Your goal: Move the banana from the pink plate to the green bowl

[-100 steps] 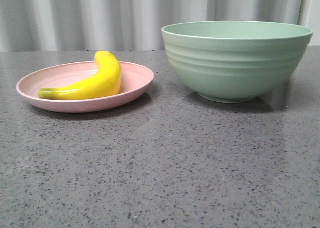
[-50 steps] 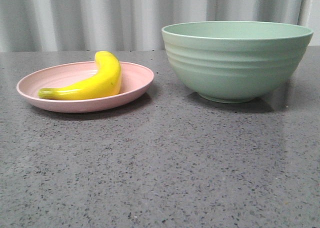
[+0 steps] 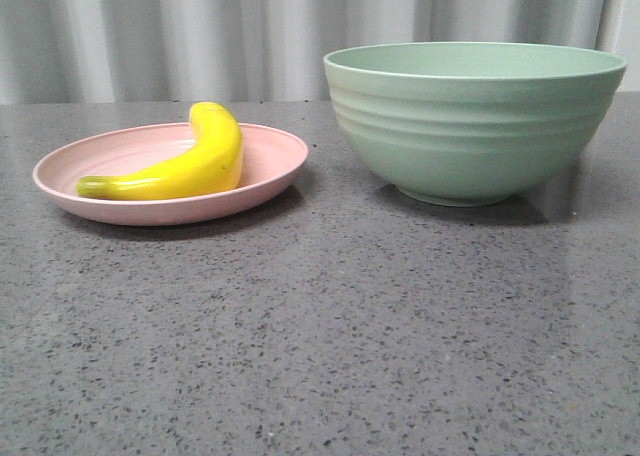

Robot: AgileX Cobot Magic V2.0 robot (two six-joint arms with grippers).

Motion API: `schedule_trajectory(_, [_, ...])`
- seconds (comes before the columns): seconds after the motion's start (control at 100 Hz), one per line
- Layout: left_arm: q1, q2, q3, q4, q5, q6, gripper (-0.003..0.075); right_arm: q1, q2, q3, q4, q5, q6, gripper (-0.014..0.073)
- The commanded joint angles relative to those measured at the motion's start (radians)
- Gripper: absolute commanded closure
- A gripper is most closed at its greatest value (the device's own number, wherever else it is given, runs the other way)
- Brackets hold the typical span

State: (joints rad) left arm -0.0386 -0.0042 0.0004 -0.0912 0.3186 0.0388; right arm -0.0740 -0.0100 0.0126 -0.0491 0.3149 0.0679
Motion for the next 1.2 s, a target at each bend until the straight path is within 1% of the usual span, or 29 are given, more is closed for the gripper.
schedule_trajectory(0.0, [-0.001,-0.032,0.027,-0.007,-0.063,-0.001,0.0739,-0.004,-0.019,0.026,0.004,-0.062,-0.010,0.0668])
schedule_trajectory(0.08, [-0.001,-0.032,0.027,-0.007,-0.081,-0.001,0.0739,-0.004,-0.019,0.026,0.004,-0.089,-0.010,0.0668])
schedule_trajectory(0.32, [-0.001,-0.032,0.027,-0.007,-0.116,-0.001,0.0739,-0.004,-0.019,0.026,0.004,-0.101,-0.010,0.0668])
schedule_trajectory(0.45, [-0.001,-0.032,0.027,-0.024,-0.124,-0.020,0.0738,-0.004,-0.019,0.026,0.004,-0.211,-0.010,0.0668])
schedule_trajectory(0.51, [-0.001,-0.032,0.027,-0.027,-0.124,-0.020,0.0738,-0.004,-0.019,0.026,0.004,-0.237,-0.010,0.0668])
schedule_trajectory(1.0, [-0.001,-0.032,0.027,-0.027,-0.132,-0.020,0.0739,-0.004,-0.019,0.026,0.004,-0.233,-0.010,0.0668])
schedule_trajectory(1.19, [-0.001,-0.032,0.027,-0.027,-0.132,-0.020,0.0738,-0.004,-0.019,0.026,0.004,-0.262,-0.010,0.0668])
